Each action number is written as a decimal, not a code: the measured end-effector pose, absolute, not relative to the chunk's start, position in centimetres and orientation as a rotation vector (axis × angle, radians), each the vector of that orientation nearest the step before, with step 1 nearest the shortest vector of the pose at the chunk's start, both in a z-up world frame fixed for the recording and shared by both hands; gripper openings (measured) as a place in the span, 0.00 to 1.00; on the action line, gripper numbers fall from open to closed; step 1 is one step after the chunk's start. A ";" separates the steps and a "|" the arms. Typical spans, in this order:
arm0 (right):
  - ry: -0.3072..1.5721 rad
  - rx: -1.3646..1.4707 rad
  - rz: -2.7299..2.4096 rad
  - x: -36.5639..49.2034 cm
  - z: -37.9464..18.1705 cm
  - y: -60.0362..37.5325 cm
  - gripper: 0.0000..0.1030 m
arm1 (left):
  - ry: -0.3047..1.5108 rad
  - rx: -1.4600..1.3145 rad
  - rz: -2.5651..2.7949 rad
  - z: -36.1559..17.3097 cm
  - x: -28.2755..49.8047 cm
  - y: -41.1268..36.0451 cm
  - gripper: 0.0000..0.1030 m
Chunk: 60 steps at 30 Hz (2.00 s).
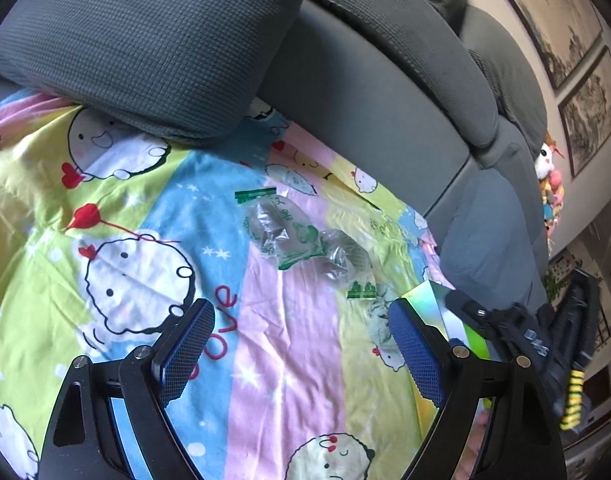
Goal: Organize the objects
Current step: 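Move the right tool back over the sheet to the grey-green towel, then close the right tool on the grey-green towel and lift it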
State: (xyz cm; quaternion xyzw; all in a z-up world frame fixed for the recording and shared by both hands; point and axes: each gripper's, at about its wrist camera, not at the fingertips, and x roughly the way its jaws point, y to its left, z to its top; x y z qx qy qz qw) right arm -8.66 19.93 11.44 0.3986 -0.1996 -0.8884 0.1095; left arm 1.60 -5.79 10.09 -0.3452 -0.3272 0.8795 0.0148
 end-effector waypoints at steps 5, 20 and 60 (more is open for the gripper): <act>-0.477 1.292 -2.654 -11.3 9.7 18.9 0.86 | -1.013 -1.106 2.732 9.8 1.4 -5.7 0.86; -0.231 1.419 -2.720 -14.5 2.9 18.1 0.17 | -1.028 -1.113 2.727 9.4 1.4 -6.3 0.86; -0.525 1.395 -2.393 -9.1 6.2 17.6 0.60 | -0.912 -1.286 2.619 7.7 0.4 -4.2 0.86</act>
